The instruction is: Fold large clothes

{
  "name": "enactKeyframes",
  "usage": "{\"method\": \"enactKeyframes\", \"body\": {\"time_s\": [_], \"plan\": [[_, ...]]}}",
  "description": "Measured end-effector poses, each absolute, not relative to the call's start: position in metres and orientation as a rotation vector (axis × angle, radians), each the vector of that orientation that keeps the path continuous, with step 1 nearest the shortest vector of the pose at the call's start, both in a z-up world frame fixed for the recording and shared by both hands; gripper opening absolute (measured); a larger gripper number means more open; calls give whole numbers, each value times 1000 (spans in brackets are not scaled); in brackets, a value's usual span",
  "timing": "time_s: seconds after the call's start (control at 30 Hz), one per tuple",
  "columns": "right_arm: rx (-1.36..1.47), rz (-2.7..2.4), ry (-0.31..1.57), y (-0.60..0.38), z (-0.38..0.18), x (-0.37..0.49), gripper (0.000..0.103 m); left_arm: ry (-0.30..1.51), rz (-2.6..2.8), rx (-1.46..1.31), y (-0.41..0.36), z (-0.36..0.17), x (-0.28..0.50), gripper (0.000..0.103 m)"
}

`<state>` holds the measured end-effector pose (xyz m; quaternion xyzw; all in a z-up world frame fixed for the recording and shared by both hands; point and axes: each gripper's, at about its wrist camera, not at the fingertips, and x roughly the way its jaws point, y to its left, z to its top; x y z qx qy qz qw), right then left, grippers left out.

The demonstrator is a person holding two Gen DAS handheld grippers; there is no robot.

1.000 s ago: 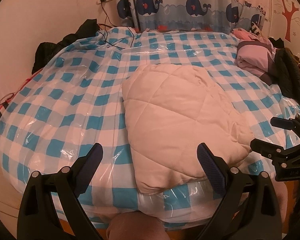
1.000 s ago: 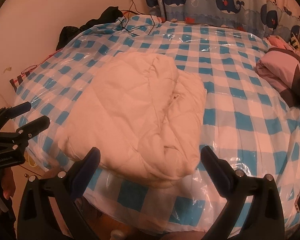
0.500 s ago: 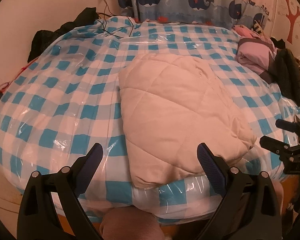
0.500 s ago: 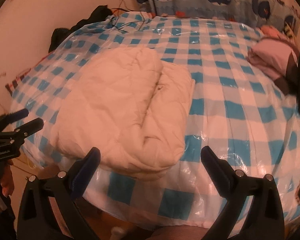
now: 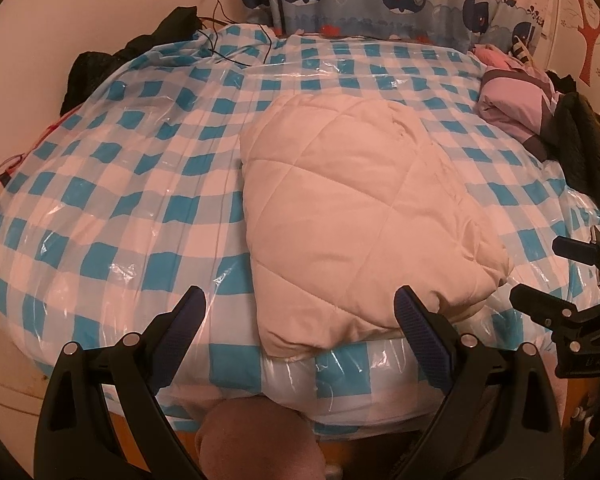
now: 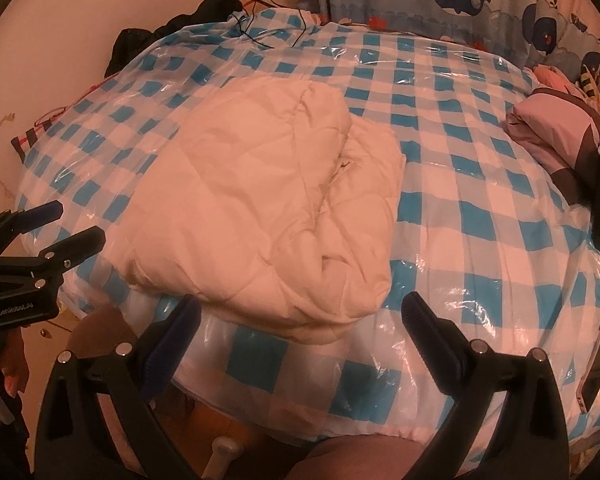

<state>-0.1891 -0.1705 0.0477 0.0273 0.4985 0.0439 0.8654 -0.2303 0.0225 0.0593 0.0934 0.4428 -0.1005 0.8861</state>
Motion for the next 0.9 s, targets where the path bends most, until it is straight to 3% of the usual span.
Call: {"method": "enactKeyframes", "body": {"time_s": [0.9], "plan": [[60, 99, 1052, -165, 44, -191, 96, 921, -209, 194, 23, 59, -232, 91]]}}
